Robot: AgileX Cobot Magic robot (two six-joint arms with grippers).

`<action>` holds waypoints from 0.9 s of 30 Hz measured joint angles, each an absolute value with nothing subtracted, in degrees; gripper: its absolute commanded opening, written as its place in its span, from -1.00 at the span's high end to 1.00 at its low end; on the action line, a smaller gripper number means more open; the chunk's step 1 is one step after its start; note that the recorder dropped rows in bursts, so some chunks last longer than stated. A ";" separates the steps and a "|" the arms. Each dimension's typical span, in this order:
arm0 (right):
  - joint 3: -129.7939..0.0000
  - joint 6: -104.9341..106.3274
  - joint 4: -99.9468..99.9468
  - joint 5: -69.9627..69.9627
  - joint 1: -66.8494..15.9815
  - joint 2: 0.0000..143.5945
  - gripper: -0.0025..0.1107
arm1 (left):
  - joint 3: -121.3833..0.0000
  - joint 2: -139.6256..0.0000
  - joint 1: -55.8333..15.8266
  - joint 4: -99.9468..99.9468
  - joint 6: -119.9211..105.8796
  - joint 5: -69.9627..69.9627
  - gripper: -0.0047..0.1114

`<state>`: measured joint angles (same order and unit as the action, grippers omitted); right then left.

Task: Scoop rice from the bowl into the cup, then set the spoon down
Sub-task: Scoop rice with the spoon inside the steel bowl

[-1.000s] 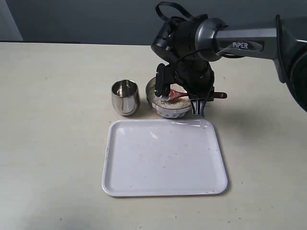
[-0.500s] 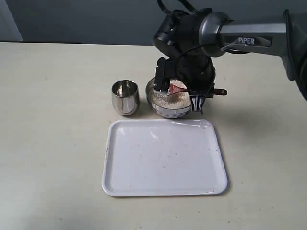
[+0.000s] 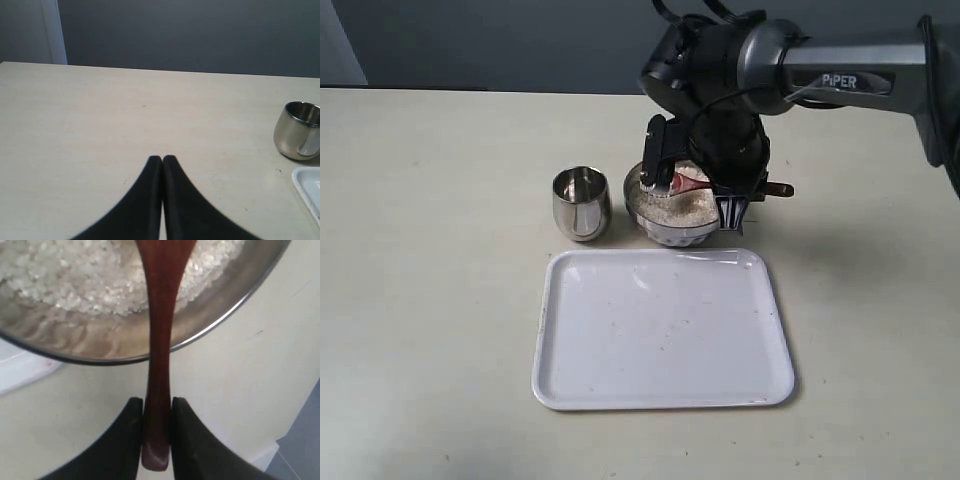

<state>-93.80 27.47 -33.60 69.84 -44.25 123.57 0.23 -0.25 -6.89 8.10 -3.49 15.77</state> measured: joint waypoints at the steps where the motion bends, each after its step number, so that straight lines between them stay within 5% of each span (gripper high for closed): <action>1: -93.80 27.47 -33.68 69.84 -44.25 123.42 0.97 | 0.23 -0.25 -6.89 8.10 -3.49 15.77 0.91; 27: -93.80 28.21 -30.61 69.84 -44.25 123.09 0.97 | 0.23 -0.25 -6.89 8.10 -3.49 15.77 0.91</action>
<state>-93.80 28.21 -30.61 69.84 -44.25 123.09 0.23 -0.25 -6.89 8.10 -3.49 15.77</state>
